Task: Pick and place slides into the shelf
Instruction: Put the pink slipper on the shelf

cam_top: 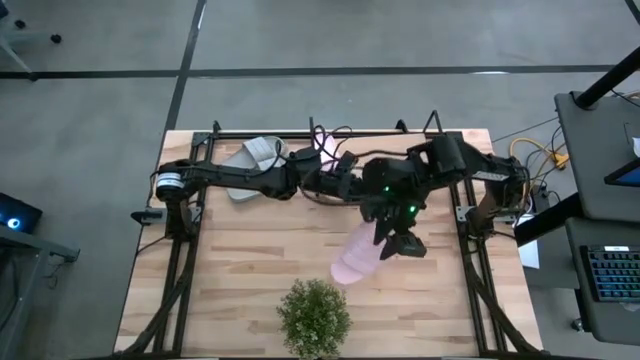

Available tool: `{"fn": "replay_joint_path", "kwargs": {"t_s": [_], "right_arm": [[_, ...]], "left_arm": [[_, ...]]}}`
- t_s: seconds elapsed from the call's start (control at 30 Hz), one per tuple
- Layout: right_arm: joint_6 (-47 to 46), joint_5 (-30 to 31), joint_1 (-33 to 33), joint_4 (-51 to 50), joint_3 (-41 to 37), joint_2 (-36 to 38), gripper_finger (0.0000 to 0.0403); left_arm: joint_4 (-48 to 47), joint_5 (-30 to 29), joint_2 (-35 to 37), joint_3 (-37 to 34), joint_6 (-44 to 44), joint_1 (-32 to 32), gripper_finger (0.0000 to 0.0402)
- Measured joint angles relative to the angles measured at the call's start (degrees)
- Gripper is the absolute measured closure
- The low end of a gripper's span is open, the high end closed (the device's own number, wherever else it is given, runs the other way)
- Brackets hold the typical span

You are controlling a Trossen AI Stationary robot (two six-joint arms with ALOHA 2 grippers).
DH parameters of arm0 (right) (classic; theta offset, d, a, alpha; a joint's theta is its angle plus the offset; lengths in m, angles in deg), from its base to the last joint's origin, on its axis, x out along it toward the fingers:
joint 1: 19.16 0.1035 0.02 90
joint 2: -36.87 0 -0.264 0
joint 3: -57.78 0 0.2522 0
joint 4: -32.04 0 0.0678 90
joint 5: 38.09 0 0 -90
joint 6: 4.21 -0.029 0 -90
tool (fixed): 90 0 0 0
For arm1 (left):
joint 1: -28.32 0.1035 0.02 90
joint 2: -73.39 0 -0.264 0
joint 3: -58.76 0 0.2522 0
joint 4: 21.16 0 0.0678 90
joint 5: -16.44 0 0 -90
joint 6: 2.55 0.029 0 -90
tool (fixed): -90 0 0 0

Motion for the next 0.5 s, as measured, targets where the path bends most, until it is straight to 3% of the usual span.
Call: {"fn": "replay_joint_path", "kwargs": {"t_s": [0.13,0.5], "right_arm": [[0.2,2.8,-1.3,0.2,0.8,0.1,0.0202],[0.3,1.3,-1.4,0.1,0.8,0.1,0.0202]], "left_arm": [[-0.2,3.4,0.0,-0.1,0.2,-0.9,0.0399],[-0.1,1.5,0.0,-0.2,0.2,-0.8,0.04]]}}
